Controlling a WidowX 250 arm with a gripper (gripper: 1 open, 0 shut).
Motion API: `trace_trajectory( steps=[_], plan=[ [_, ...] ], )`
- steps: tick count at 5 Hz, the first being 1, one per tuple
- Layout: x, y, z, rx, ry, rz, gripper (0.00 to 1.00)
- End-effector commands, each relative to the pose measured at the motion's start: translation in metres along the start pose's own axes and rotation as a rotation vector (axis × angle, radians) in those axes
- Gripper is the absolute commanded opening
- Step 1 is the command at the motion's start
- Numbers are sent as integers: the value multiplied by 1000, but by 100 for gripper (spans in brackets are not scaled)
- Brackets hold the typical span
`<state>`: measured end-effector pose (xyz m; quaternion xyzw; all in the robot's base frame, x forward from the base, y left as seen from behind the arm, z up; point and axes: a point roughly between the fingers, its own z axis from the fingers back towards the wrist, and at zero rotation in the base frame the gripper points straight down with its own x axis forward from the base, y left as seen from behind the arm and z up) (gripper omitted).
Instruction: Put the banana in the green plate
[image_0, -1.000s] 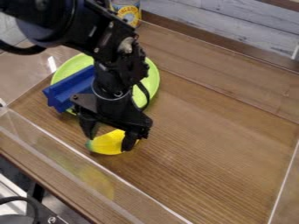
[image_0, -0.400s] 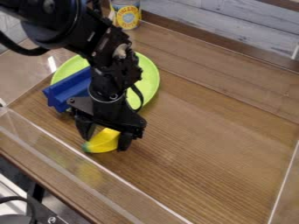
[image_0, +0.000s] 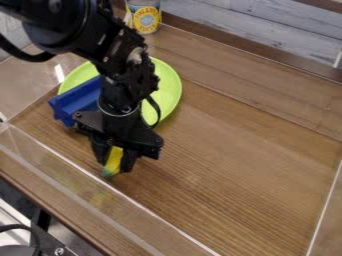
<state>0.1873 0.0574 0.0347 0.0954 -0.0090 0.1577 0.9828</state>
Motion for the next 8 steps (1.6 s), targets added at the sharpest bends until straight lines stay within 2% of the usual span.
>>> trace_trajectory(
  steps=[1, 2, 3, 4, 5, 6, 8],
  plan=[
    [13, 5, 25, -23, -36, 19, 0],
    [28, 3, 57, -66, -53, 36, 0],
    [40, 4, 87, -94, -62, 67, 0],
    [53, 6, 108, -123, -74, 101, 0],
    [63, 4, 117, -140, -86, 126, 100],
    [67, 5, 113, -139, -89, 144, 0],
    [74, 1, 109, -140, -97, 147, 0]
  ],
)
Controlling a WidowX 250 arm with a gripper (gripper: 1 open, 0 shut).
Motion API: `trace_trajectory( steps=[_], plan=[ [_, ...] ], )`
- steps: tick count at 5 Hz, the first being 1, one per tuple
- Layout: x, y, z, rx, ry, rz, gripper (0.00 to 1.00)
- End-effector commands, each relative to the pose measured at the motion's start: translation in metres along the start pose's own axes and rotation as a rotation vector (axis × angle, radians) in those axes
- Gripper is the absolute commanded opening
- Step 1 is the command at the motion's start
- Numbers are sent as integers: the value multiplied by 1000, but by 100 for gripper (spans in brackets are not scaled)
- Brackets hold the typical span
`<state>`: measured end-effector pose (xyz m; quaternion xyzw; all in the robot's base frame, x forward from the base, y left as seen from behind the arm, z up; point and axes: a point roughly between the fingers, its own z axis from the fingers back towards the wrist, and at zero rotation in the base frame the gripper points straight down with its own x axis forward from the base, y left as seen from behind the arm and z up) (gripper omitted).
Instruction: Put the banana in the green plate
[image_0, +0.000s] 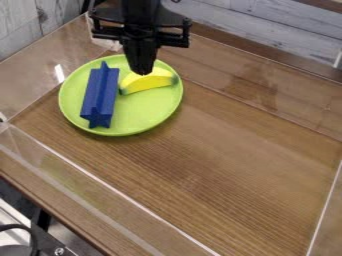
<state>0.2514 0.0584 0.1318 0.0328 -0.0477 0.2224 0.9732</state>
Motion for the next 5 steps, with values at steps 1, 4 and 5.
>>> trace_trajectory(
  steps=[1, 4, 5],
  plan=[
    [11, -4, 10, -15, -57, -17, 0],
    [17, -11, 5, -21, -70, -80, 0],
    [18, -13, 3, -23, -75, -101, 0]
  ],
)
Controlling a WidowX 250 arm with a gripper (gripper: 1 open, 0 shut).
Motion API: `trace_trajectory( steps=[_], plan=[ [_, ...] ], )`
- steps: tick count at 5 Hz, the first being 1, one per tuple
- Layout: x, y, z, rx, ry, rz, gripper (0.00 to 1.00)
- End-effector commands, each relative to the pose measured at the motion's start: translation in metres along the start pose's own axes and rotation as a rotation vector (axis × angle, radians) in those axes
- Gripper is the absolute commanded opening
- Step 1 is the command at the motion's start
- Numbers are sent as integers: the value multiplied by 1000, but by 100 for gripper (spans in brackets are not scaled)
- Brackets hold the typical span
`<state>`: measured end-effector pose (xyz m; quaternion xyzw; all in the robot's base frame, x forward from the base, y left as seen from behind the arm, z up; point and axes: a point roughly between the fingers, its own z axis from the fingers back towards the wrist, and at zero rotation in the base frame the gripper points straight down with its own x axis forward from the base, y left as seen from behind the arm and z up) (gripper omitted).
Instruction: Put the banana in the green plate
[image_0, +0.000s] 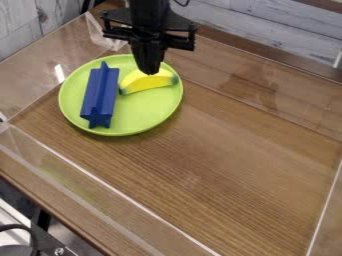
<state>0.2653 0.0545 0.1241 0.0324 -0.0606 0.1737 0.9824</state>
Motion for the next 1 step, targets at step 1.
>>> trace_trajectory(
  steps=[1],
  plan=[
    [10, -3, 10, -11, -52, -26, 0]
  ],
)
